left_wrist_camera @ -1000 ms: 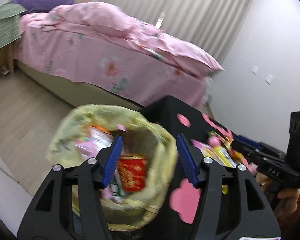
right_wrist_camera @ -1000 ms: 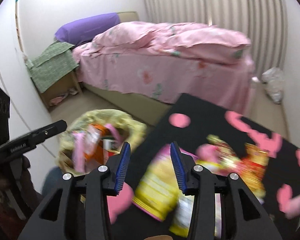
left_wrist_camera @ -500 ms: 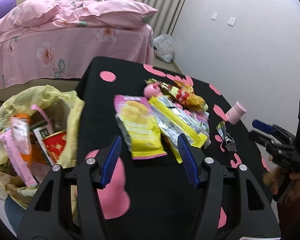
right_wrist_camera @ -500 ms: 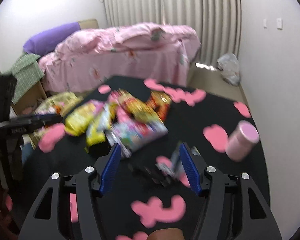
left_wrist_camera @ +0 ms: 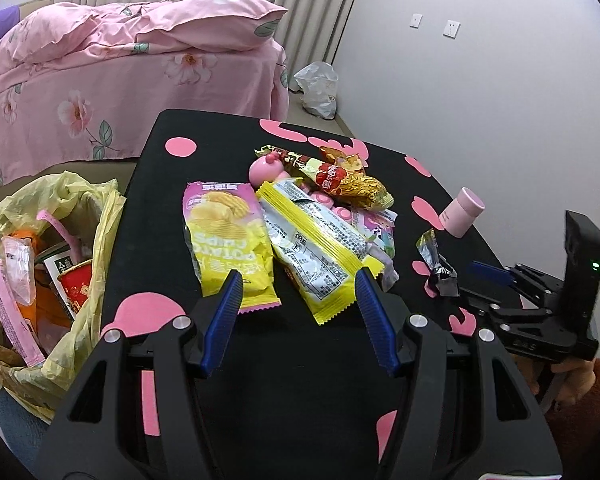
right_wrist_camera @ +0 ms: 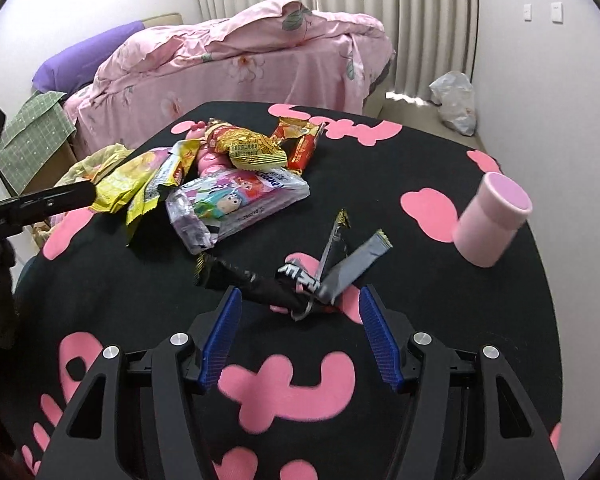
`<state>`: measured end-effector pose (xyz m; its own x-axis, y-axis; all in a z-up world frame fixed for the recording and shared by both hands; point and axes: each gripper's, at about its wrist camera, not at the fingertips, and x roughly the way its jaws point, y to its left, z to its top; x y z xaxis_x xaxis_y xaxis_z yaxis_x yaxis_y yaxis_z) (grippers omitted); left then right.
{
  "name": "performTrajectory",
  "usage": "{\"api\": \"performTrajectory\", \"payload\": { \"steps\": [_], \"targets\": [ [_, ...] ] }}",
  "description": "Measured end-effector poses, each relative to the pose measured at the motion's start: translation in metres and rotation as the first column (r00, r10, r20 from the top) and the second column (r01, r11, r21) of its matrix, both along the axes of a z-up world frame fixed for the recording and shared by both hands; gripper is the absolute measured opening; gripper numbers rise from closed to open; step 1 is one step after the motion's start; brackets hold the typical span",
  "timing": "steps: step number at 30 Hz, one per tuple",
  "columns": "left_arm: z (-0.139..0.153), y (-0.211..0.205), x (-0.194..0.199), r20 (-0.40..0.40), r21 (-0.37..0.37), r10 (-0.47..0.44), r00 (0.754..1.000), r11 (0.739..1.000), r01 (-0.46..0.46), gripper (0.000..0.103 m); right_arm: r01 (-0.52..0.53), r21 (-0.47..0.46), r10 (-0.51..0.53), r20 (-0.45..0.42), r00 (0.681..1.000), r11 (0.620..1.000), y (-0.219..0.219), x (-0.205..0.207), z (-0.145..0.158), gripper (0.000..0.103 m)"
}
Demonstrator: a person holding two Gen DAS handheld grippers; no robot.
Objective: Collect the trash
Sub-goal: 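Move both tools back over the snack wrappers on the table, then grasp the red-and-gold candy wrapper with the right tool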
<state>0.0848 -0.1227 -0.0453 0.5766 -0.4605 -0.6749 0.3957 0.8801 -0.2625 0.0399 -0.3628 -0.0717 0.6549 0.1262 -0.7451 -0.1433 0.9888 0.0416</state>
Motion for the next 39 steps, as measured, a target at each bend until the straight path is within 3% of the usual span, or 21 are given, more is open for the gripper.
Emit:
{"api": "performTrajectory", "payload": {
  "steps": [6, 9, 13, 16, 19, 23, 26, 33, 39],
  "targets": [
    [0.003, -0.002, 0.006, -0.011, -0.028, 0.013, 1.000, 1.000, -0.013, 0.055, 0.019, 0.071, -0.021, 0.025, 0.999, 0.997, -0.009, 0.005, 0.006, 0.057],
    [0.004, -0.013, 0.020, -0.023, -0.047, 0.011, 1.000, 0.999, -0.012, 0.056, 0.024, 0.022, -0.025, 0.048, 0.999, 0.999, -0.007, -0.002, 0.010, 0.057],
    [-0.011, -0.030, 0.049, -0.080, -0.022, 0.045, 0.996, 0.999, -0.047, 0.056, 0.039, -0.007, -0.039, 0.053, 0.998, 0.999, -0.009, -0.014, 0.011, 0.057],
    [-0.020, -0.042, 0.057, -0.082, 0.057, 0.068, 0.994, 0.996, -0.063, 0.056, 0.064, -0.007, -0.064, 0.060, 0.996, 0.998, -0.016, -0.022, 0.013, 0.057],
    [-0.022, -0.043, 0.051, -0.099, 0.088, 0.057, 0.993, 0.995, -0.048, 0.054, 0.080, 0.005, -0.081, 0.064, 0.995, 0.997, -0.025, -0.026, 0.014, 0.057],
    [-0.023, -0.037, 0.035, -0.118, 0.111, -0.001, 0.993, 0.994, 0.014, 0.043, 0.082, 0.025, -0.084, 0.064, 0.994, 0.996, -0.031, -0.020, 0.015, 0.057],
    [-0.022, -0.029, 0.022, -0.139, 0.100, -0.028, 0.990, 0.994, 0.042, 0.043, 0.060, 0.026, -0.062, 0.079, 0.995, 0.998, -0.026, -0.009, 0.020, 0.057],
    [-0.021, -0.016, -0.001, -0.173, 0.073, -0.061, 0.983, 0.995, 0.075, 0.043, -0.016, 0.036, 0.011, 0.120, 0.993, 0.999, -0.001, 0.052, 0.039, 0.057],
    [-0.009, -0.009, -0.005, -0.127, 0.002, -0.080, 0.989, 0.997, 0.081, 0.047, 0.019, 0.085, -0.023, 0.047, 0.999, 0.996, 0.010, 0.146, 0.026, 0.057]
  ]
}}
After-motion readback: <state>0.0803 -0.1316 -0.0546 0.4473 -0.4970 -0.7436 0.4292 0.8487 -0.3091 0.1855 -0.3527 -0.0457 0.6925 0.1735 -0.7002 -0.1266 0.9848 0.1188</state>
